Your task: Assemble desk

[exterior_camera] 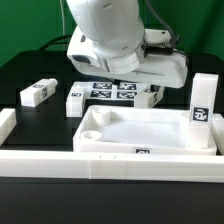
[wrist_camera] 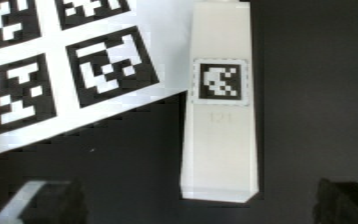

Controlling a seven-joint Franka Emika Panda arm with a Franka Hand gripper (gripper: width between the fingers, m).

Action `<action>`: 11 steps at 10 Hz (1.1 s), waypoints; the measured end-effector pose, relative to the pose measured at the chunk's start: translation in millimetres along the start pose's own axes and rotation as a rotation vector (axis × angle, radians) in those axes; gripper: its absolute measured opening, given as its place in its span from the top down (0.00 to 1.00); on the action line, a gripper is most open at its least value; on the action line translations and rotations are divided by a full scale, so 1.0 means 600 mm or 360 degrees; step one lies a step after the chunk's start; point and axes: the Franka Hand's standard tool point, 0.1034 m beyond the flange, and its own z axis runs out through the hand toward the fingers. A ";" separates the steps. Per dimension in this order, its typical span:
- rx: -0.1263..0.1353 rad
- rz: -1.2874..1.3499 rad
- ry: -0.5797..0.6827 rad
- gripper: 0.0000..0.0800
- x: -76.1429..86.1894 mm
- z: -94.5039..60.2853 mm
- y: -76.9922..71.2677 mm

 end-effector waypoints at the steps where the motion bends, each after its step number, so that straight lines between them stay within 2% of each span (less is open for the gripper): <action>1: 0.0059 0.0042 -0.0012 0.19 -0.002 0.006 -0.006; 3: 0.0121 0.0080 -0.0010 0.19 -0.002 0.017 -0.016; 4: 0.0102 0.0072 -0.0006 0.19 -0.004 0.019 -0.019; 7: 0.0090 0.0042 0.0004 0.19 -0.002 0.021 -0.017; 8: 0.0054 -0.0028 0.0029 0.19 0.001 0.029 -0.015; 11: 0.0052 -0.0106 0.0003 0.19 0.001 0.037 -0.013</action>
Offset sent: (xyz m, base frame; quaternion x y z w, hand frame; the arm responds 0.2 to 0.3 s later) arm 0.0016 0.0143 -0.0003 -0.0263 0.0231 0.0010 0.9994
